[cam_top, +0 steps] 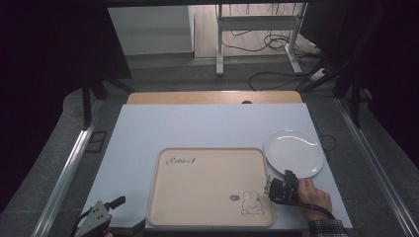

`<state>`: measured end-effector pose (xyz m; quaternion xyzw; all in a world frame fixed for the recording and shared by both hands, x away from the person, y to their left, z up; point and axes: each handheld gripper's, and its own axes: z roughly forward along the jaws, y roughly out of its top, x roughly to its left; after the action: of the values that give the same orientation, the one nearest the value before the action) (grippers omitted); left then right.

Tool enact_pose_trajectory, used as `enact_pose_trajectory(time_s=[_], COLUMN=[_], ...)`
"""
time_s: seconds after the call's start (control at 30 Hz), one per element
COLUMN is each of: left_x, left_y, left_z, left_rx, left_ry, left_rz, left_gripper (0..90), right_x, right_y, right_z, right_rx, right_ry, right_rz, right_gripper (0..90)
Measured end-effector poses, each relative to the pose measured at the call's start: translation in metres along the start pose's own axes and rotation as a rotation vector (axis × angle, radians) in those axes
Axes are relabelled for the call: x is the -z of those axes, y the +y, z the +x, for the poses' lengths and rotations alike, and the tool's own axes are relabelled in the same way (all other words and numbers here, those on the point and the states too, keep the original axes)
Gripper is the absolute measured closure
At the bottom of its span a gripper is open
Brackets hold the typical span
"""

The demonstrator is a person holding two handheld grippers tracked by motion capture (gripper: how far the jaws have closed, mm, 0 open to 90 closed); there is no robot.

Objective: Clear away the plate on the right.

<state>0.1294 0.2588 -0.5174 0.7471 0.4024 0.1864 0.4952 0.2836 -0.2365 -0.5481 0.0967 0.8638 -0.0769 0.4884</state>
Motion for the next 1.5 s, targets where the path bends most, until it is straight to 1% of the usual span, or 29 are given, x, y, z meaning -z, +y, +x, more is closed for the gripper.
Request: enact_pose_trajectory(time_s=[0.03,0.1,0.13,0.2,0.23,0.27,0.3,0.33,0.43,0.57,0.7,0.77,0.8,0.87,0.9,0.93,0.97,1.0,1.03,1.1,1.27,1.5], left_x=[-0.001,-0.001,-0.001,0.0,0.0,0.001,0.002,0.003,0.005,0.008,0.012,0.012,0.011,0.011,0.011,0.011,0.01,0.01,0.01,0.009,0.007,0.007], left_y=[0.0,0.0,0.0,0.0,0.0,0.0,0.0,0.0,0.0,-0.001,-0.002,-0.002,-0.002,-0.002,-0.002,-0.002,-0.002,-0.002,-0.002,-0.002,-0.001,-0.001], left_z=[0.0,0.0,-0.001,-0.001,-0.001,-0.001,-0.001,-0.001,-0.002,-0.003,-0.001,0.0,0.001,0.001,0.002,0.002,0.002,0.002,0.002,0.002,0.002,0.003], left_rx=[-0.004,-0.006,-0.008,-0.007,-0.006,-0.005,-0.004,-0.001,-0.004,-0.005,0.027,0.039,0.041,0.042,0.042,0.042,0.043,0.044,0.044,0.045,0.037,0.042], left_ry=[-0.003,-0.002,-0.001,0.001,0.004,0.008,0.012,0.021,0.037,0.047,0.04,0.033,0.03,0.026,0.02,0.02,0.017,0.012,0.009,0.006,-0.003,-0.008], left_rz=[0.008,0.009,0.006,0.002,-0.003,-0.011,-0.016,-0.028,-0.039,-0.052,-0.078,-0.08,-0.079,-0.076,-0.069,-0.069,-0.066,-0.062,-0.06,-0.055,-0.038,-0.032], left_gripper=[0.0,0.0,0.0,0.0,0.0,0.0,0.0,0.0,0.0,0.0,0.0,0.0,0.0,0.0,0.0,0.0,0.0,0.0,0.0,0.0,0.0,0.0], right_x=[0.0,0.0,0.002,0.003,0.003,0.003,0.003,0.003,0.005,0.006,0.01,0.012,0.014,0.015,0.018,0.018,0.019,0.023,0.024,0.027,0.033,0.042], right_y=[0.0,0.0,-0.002,-0.002,-0.003,-0.003,-0.004,-0.004,-0.006,-0.007,-0.007,-0.006,-0.006,-0.006,-0.006,-0.006,-0.006,-0.006,-0.006,-0.006,-0.006,-0.005], right_z=[0.0,0.0,0.001,0.0,-0.002,-0.002,0.0,0.0,0.0,0.0,-0.002,-0.003,-0.004,-0.004,-0.005,-0.005,-0.006,-0.008,-0.008,-0.008,-0.008,-0.008], right_rx=[-0.01,-0.007,0.004,0.0,-0.013,-0.013,0.0,0.004,-0.002,-0.007,-0.012,-0.02,-0.022,-0.021,-0.023,-0.023,-0.027,-0.034,-0.035,-0.031,-0.028,-0.025], right_ry=[-0.002,-0.005,-0.046,-0.046,-0.04,-0.046,-0.058,-0.063,-0.074,-0.08,-0.086,-0.086,-0.095,-0.099,-0.117,-0.117,-0.119,-0.134,-0.138,-0.147,-0.155,-0.158], right_rz=[-0.001,0.0,-0.001,-0.005,-0.005,-0.007,-0.007,-0.006,-0.01,-0.016,-0.019,-0.024,-0.032,-0.033,-0.038,-0.038,-0.04,-0.048,-0.052,-0.054,-0.07,-0.082], right_gripper=[84.5,85.1,86.8,86.9,86.9,86.9,86.9,86.8,86.6,86.4,86.0,85.7,85.7,85.8,85.8,85.8,85.8,85.8,85.8,85.7,85.5,85.1])
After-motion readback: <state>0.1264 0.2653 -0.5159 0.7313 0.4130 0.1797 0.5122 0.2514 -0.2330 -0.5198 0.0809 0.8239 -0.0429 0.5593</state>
